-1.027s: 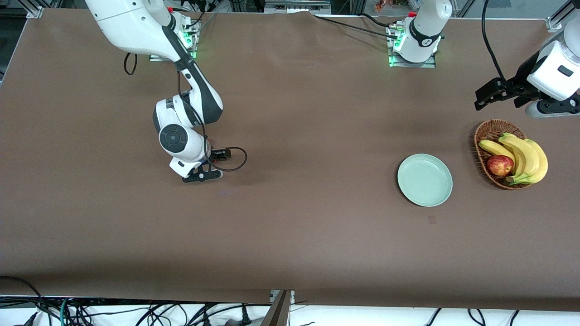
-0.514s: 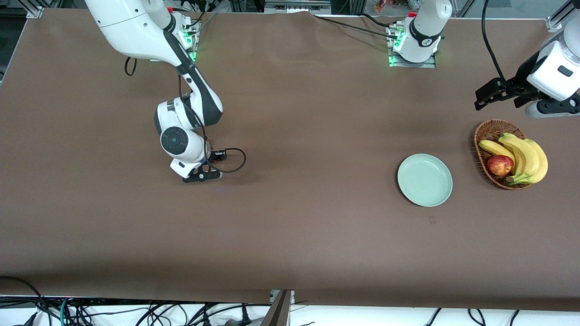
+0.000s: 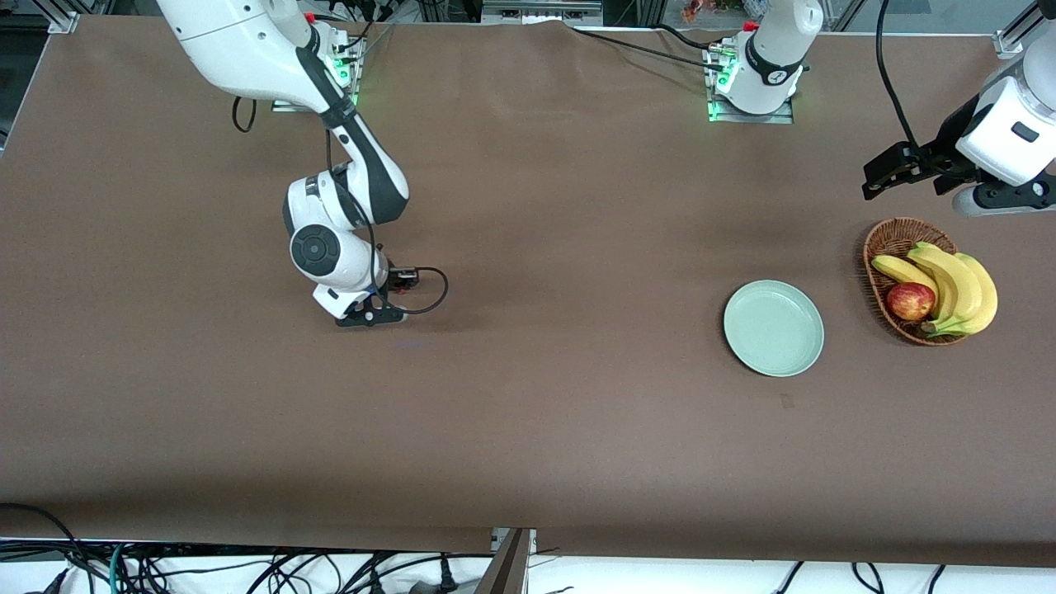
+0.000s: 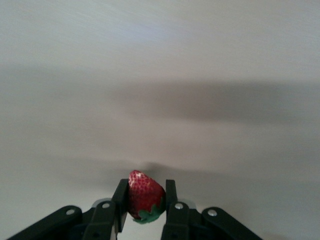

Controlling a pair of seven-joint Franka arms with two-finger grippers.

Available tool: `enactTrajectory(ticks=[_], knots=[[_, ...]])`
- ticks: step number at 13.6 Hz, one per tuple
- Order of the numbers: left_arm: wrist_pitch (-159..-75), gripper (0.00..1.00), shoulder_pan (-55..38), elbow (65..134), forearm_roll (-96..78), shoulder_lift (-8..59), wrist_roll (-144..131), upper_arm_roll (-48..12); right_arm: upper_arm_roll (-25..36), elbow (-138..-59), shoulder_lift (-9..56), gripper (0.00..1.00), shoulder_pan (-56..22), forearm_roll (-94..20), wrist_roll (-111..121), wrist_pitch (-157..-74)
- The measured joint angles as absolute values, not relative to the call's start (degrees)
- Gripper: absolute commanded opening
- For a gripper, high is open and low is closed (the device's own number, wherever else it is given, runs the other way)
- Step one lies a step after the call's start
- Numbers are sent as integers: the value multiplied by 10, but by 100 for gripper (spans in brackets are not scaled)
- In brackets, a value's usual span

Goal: Collect all strawberries into plate
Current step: 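Carry the strawberry toward the plate and release it mid-table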

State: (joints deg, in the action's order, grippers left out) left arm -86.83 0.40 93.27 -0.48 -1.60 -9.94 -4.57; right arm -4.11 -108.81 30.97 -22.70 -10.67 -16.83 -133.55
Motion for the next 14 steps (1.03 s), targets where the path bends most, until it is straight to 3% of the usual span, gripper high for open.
enactTrajectory(ticks=[2, 5, 7, 10, 11, 12, 13, 14], knots=[[-868, 100, 4, 933, -5, -16, -99, -46, -80, -1026, 322, 7, -246, -125, -261, -1336], [-867, 100, 4, 933, -5, -16, -99, -46, -94, -891, 397, 15, -325, -126, -419, -1362], [-867, 100, 4, 932, -5, -16, -99, -46, -94, -810, 468, 18, -376, -126, -505, -1426], [-867, 100, 4, 932, -5, -16, -99, -46, -93, -749, 561, 18, -444, -126, -604, -1582], [-867, 100, 4, 932, -5, -16, -99, -46, -89, -738, 583, 24, -469, -126, -632, -1620], [-867, 100, 4, 932, -5, -16, -99, -46, -80, -729, 596, 68, -491, -126, -656, -1638], [-867, 100, 4, 932, -5, -16, -99, -46, -69, -723, 602, 99, -509, -126, -675, -1644], [-867, 100, 4, 932, -5, -16, -99, -46, -58, -717, 603, 100, -521, -126, -687, -1645]])
